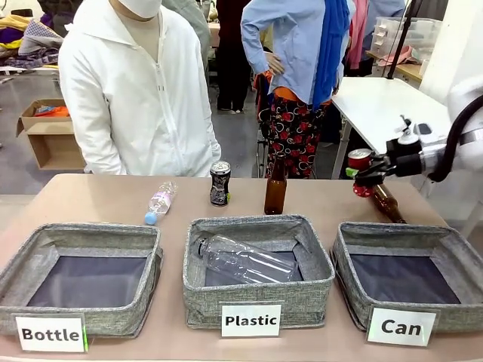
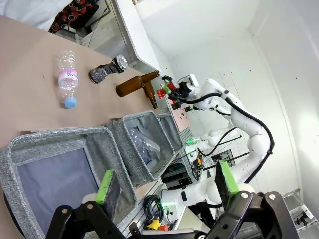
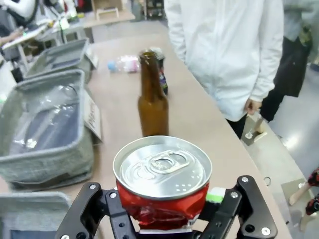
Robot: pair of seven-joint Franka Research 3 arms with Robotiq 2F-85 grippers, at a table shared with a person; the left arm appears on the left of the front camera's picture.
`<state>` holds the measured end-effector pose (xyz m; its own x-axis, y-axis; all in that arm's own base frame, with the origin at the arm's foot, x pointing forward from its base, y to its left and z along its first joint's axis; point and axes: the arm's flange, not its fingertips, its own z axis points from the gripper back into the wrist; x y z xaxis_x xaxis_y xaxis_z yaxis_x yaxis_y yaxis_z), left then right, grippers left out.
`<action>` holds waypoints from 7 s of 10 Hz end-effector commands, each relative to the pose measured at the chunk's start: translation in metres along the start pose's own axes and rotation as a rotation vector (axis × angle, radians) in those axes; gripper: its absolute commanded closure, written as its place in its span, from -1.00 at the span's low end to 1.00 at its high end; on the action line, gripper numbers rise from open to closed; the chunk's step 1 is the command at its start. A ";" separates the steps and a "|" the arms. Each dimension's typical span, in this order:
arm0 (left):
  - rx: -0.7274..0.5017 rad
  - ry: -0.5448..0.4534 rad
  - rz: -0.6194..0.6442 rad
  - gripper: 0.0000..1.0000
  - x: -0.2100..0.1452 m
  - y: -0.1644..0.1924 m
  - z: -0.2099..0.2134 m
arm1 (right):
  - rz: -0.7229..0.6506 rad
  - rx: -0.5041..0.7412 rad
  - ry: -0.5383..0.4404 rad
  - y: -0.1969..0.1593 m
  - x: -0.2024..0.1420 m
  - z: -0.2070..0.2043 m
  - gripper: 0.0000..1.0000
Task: Sort the can waste into the basket.
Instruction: Pick up the can waste from the table and place it in the right Fabric basket.
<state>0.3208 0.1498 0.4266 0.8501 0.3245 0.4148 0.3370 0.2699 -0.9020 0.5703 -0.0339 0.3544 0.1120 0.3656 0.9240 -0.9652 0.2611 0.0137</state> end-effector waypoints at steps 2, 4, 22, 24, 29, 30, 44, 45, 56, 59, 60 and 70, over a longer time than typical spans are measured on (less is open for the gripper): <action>-0.007 0.004 -0.022 -1.00 -0.001 -0.001 0.001 | -0.051 -0.001 0.128 0.085 0.077 0.049 1.00; -0.007 0.004 -0.022 -1.00 -0.001 -0.001 0.001 | -0.044 -0.019 0.325 0.148 0.101 0.065 1.00; -0.007 0.004 -0.022 -1.00 -0.001 -0.001 0.001 | -0.087 0.038 0.870 0.207 0.063 0.034 -1.00; -0.007 0.004 -0.022 -1.00 -0.001 -0.001 0.001 | -0.107 0.018 0.811 0.201 0.064 0.037 -1.00; -0.007 0.004 -0.022 -1.00 -0.001 -0.001 0.001 | -0.471 0.068 -0.003 0.144 0.052 0.088 -1.00; -0.007 0.004 -0.022 -1.00 -0.001 -0.001 0.001 | -0.588 0.159 -0.069 0.139 0.043 0.090 -1.00; -0.017 -0.067 -0.124 -1.00 -0.005 -0.042 0.046 | -0.775 0.152 -0.053 0.143 0.007 0.113 -1.00; -0.083 -0.112 -0.180 -1.00 -0.012 -0.074 0.092 | -0.775 0.152 -0.053 0.143 0.007 0.113 -1.00; -0.082 -0.090 -0.317 -1.00 -0.047 -0.107 0.083 | -0.775 0.152 -0.053 0.143 0.007 0.113 -1.00; -0.013 0.047 -0.377 -1.00 -0.043 -0.105 -0.016 | -0.775 0.152 -0.053 0.143 0.007 0.113 -1.00; -0.042 0.098 -0.390 -1.00 -0.043 -0.105 -0.047 | -0.775 0.152 -0.053 0.143 0.007 0.113 -1.00; -0.002 0.206 -0.398 -1.00 -0.011 -0.099 -0.097 | -0.775 0.152 -0.053 0.143 0.007 0.113 -1.00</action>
<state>0.3160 0.0330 0.5010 0.7136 0.0132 0.7004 0.6573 0.3331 -0.6760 0.4053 -0.0945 0.4037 0.7670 0.0918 0.6350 -0.6285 0.3061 0.7150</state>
